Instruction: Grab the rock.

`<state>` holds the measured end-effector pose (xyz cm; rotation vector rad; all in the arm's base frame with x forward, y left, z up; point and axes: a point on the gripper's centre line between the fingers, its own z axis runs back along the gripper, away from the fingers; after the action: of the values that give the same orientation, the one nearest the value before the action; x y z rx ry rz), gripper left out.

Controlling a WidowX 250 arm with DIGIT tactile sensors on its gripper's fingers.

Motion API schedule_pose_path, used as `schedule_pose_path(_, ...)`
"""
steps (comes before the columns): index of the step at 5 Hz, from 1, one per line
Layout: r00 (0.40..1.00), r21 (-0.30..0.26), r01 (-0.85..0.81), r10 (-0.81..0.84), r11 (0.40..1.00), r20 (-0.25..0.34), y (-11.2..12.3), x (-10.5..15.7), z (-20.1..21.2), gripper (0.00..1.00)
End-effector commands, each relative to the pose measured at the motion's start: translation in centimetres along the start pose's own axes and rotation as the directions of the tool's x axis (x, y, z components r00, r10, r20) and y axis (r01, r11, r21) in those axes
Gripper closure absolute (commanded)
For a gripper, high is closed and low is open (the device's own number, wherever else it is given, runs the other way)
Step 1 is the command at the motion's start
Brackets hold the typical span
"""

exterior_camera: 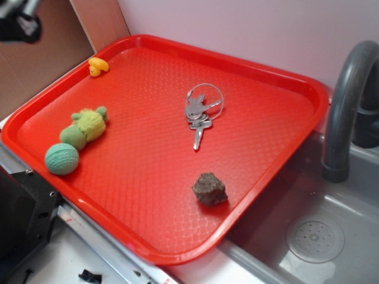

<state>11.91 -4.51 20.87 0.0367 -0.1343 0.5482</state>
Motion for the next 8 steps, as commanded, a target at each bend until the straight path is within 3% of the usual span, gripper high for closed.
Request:
schedule_pose_path(1, 0.920, -0.105, -0.388, 0.379, 0.916, -0.096, -5.7, -0.4, -4.4, 0.00)
schedule_pose_path(2, 0.905, -0.149, -0.413, 0.388, 0.898, -0.175, -9.4, -0.8, -7.7, 0.00)
schedule_pose_path(3, 0.924, -0.147, -0.369, 0.345, 0.918, -0.165, -12.3, -1.6, -10.2, 0.00)
schedule_pose_path(4, 0.926, -0.100, -0.353, 0.333, 0.930, -0.176, -14.2, -2.6, -12.8, 0.00)
schedule_pose_path(5, 0.932, -0.077, -0.329, 0.310, 0.941, -0.189, -15.0, -3.4, -14.6, 0.00)
schedule_pose_path(7, 0.947, -0.110, -0.279, 0.255, 0.954, -0.195, -16.6, -3.3, -15.9, 0.00)
schedule_pose_path(8, 0.941, -0.098, -0.281, 0.255, 0.955, -0.221, -16.8, -3.1, -16.6, 0.00)
